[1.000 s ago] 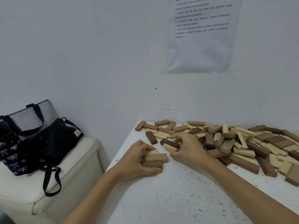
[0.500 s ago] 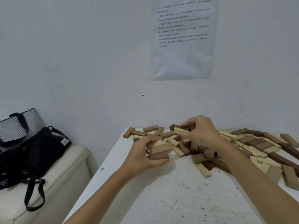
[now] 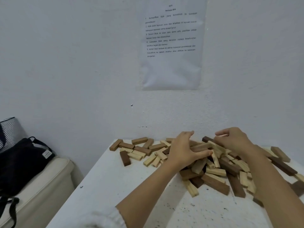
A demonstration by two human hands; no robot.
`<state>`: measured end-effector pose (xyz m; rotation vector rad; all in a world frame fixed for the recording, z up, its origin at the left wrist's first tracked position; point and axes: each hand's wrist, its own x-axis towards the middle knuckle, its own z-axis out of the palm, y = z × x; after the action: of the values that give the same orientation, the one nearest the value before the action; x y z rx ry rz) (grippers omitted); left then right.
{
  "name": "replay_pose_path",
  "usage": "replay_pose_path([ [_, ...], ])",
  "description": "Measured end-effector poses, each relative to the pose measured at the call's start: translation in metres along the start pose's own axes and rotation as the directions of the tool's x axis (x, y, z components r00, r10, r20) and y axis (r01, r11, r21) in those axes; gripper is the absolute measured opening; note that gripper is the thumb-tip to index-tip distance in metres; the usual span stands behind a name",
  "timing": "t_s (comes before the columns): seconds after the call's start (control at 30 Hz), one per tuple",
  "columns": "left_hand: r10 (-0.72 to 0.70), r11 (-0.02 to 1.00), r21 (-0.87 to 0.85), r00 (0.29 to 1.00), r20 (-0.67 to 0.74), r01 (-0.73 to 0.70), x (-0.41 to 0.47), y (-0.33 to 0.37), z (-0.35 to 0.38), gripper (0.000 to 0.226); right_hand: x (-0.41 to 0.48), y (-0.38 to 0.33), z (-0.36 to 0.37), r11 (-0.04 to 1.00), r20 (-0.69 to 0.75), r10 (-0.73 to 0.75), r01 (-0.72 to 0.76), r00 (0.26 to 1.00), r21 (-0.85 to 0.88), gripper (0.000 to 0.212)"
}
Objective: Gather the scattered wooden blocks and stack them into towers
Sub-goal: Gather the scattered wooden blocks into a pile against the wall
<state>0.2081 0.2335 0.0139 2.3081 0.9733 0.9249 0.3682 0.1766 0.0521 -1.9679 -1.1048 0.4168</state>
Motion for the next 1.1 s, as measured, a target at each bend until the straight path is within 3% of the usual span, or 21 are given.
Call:
replay_pose_path([
  [0.13, 0.001, 1.0, 0.016, 0.997, -0.077, 0.001, -0.016, -0.013, -0.014, 0.061, -0.002, -0.012, 0.011, 0.996, -0.073, -0.089, 0.087, 0.993, -0.033, 0.03],
  [0.23, -0.077, 0.997, -0.023, 0.99, -0.121, 0.075, -0.033, -0.038, -0.043, 0.042, -0.01, -0.029, 0.025, 0.969, -0.117, -0.23, 0.217, 0.966, -0.117, 0.027],
  [0.4, -0.183, 0.983, -0.071, 0.955, -0.233, 0.171, -0.056, -0.089, -0.098, 0.024, -0.033, -0.059, 0.063, 0.904, 0.09, -0.425, 0.427, 0.901, -0.006, 0.024],
  [0.5, -0.241, 0.964, 0.039, 0.929, -0.282, 0.263, -0.064, -0.123, -0.123, 0.037, -0.04, -0.068, 0.096, 0.875, 0.243, -0.472, 0.483, 0.847, 0.018, 0.021],
  [0.6, -0.311, 0.938, 0.078, 0.917, -0.248, 0.339, -0.068, -0.144, -0.136, 0.069, -0.04, -0.073, 0.131, 0.844, 0.367, -0.499, 0.537, 0.785, -0.001, 0.019],
  [0.8, -0.412, 0.903, 0.142, 0.911, 0.017, 0.406, -0.065, -0.169, -0.136, 0.117, -0.024, -0.076, 0.186, 0.794, 0.436, -0.525, 0.605, 0.731, -0.058, 0.022],
  [0.87, -0.393, 0.911, 0.138, 0.919, 0.004, 0.389, -0.064, -0.17, -0.138, 0.111, -0.018, -0.076, 0.197, 0.751, 0.436, -0.545, 0.648, 0.716, -0.125, 0.029],
  [0.97, -0.341, 0.926, 0.141, 0.937, -0.078, 0.349, -0.065, -0.165, -0.14, 0.082, -0.013, -0.075, 0.206, 0.735, 0.446, -0.518, 0.647, 0.73, -0.205, 0.058],
  [1.1, -0.316, 0.94, 0.076, 0.933, -0.172, 0.333, -0.067, -0.164, -0.139, 0.062, -0.013, -0.075, 0.208, 0.744, 0.435, -0.509, 0.634, 0.743, -0.213, 0.062],
])
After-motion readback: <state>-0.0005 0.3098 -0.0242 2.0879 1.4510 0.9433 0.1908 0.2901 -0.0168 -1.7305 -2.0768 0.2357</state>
